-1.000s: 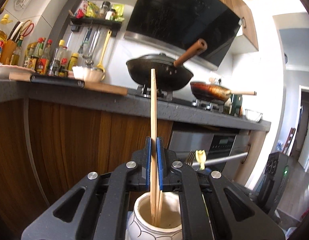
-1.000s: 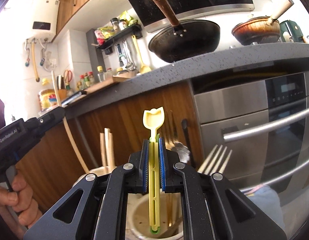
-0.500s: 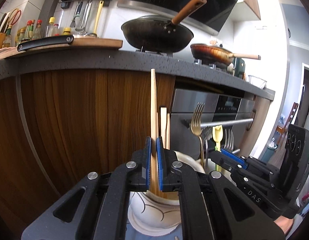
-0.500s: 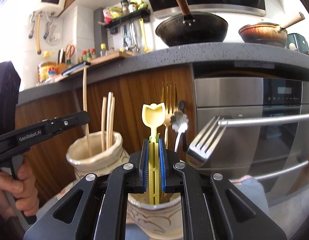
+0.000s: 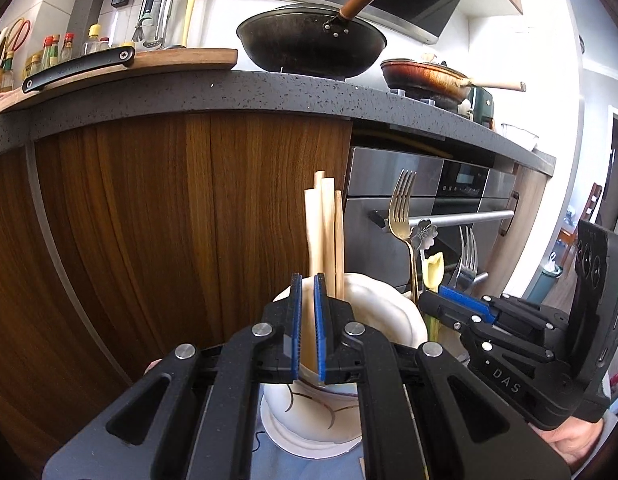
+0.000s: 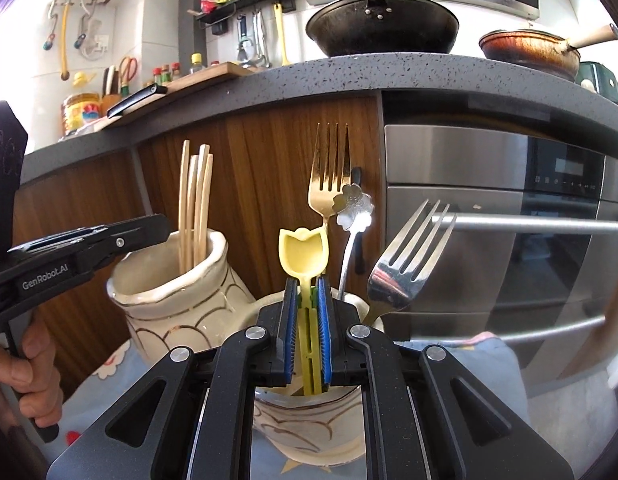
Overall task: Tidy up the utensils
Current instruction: 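Release chopstick into larger pot with left while right releases yellow spoon into smaller pot, then move both open tools back down to the last utensils on the cloth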
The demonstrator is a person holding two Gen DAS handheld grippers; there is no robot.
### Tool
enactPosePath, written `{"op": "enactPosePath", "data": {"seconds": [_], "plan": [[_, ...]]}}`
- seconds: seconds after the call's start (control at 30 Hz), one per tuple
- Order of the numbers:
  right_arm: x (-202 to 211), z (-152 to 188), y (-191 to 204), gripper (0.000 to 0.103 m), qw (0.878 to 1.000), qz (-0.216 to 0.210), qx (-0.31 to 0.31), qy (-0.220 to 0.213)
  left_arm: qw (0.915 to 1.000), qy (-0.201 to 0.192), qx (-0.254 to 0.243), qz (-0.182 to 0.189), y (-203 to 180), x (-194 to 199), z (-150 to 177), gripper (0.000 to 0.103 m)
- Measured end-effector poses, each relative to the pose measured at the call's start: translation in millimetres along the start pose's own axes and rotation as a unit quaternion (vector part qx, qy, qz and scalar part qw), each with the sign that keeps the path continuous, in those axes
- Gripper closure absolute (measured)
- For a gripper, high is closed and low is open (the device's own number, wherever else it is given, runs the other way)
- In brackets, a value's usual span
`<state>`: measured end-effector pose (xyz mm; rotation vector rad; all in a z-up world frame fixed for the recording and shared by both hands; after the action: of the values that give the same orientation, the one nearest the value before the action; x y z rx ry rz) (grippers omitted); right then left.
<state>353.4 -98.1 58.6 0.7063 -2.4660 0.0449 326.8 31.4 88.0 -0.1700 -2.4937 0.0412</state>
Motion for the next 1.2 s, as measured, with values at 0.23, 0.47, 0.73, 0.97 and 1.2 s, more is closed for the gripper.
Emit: {"op": "enactPosePath", "data": {"seconds": [0.23,0.47,0.73,0.97,1.2], "plan": [[11,-3,-1,0.085,1.000,0.005,0.001,-0.011,1.0000,-0.007,0.005,-0.005,5,8,-1,0.093],[29,-11,-3,0.079,0.999,0.006,-0.002,-0.031,0.9998,-0.017,0.003,-0.010,9,24,3,0.077],[45,-13,-7,0.075,0.999,0.005,-0.006,-0.042,0.9997,-0.018,-0.008,-0.018,9,40,12,0.055],[67,-7,-9,0.073,0.999,0.004,0.004,-0.039,0.9987,0.001,-0.039,-0.031,4,48,30,0.051],[79,6,-23,0.073,1.000,-0.016,-0.016,-0.010,0.9993,0.022,-0.024,-0.018,12,51,43,0.051]]}}
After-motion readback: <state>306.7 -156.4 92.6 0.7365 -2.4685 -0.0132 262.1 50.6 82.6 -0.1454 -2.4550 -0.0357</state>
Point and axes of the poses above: each gripper's, at about its wrist camera, not at the fingertips, and x roughly against the way its jaws point, y to its left, z to its underside, the point moved 8 cm from there along -x, roughly the way its jaws point, and after that the axes turned 11 degrees about y, right-handed, at the moved point
